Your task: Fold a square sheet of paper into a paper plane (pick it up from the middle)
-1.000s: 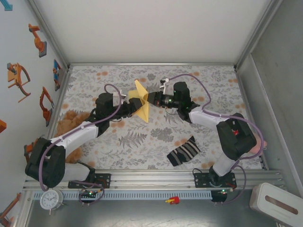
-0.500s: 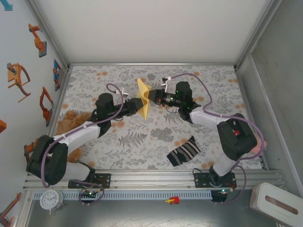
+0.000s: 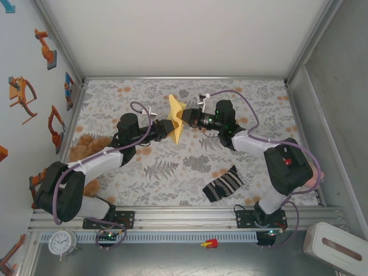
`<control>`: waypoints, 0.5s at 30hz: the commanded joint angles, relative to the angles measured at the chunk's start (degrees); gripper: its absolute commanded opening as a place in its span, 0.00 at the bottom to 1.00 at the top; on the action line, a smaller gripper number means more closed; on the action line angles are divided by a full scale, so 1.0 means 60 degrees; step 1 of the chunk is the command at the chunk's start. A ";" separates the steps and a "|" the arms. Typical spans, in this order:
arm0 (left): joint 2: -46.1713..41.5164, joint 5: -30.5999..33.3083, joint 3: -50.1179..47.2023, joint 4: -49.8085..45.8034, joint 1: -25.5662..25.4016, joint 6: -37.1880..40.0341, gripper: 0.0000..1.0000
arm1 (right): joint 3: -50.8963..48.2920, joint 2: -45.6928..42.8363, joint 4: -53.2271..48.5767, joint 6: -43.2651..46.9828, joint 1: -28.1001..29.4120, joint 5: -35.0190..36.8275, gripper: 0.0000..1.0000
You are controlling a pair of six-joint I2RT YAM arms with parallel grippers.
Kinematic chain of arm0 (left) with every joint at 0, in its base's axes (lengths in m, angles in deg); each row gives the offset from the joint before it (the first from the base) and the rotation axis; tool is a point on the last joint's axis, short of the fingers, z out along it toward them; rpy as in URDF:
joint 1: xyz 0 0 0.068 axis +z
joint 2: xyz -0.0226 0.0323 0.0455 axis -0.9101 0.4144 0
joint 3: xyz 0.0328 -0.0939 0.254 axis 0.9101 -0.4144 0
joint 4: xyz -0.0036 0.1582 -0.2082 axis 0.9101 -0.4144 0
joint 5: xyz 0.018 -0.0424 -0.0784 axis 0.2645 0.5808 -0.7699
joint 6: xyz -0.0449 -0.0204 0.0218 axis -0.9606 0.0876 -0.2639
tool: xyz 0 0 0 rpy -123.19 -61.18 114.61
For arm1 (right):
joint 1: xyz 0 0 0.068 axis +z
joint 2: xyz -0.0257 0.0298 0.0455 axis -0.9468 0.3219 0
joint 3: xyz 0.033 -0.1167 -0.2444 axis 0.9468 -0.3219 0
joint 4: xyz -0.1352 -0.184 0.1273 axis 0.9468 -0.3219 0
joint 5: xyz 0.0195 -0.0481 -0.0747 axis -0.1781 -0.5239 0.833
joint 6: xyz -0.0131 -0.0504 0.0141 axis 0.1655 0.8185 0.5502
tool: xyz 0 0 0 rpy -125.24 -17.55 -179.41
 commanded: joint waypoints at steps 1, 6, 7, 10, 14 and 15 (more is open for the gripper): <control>0.0009 -0.0138 -0.0040 0.0289 -0.0023 0.0012 0.21 | -0.0175 -0.0467 0.0434 -0.0027 -0.0142 0.0051 0.16; -0.0059 -0.0070 -0.0023 0.0025 0.0005 0.0214 0.17 | -0.0435 -0.0648 0.0426 -0.0056 -0.0340 0.0144 0.25; -0.0087 -0.0031 -0.0020 -0.0097 0.0025 0.0307 0.17 | -0.0530 -0.0724 0.0422 -0.0041 -0.0395 0.0168 0.28; -0.0210 0.0110 0.0027 -0.0559 0.0059 0.0583 0.16 | -0.0826 -0.0934 0.0412 0.0002 -0.0596 0.0237 0.33; -0.0490 0.0483 0.0344 -0.2048 0.0092 0.1447 0.15 | -0.1395 -0.1220 0.0402 0.0031 -0.1064 0.0389 0.37; -0.0598 0.0713 0.0505 -0.2734 0.0070 0.1868 0.15 | -0.1570 -0.1311 0.0388 0.0045 -0.1190 0.0437 0.37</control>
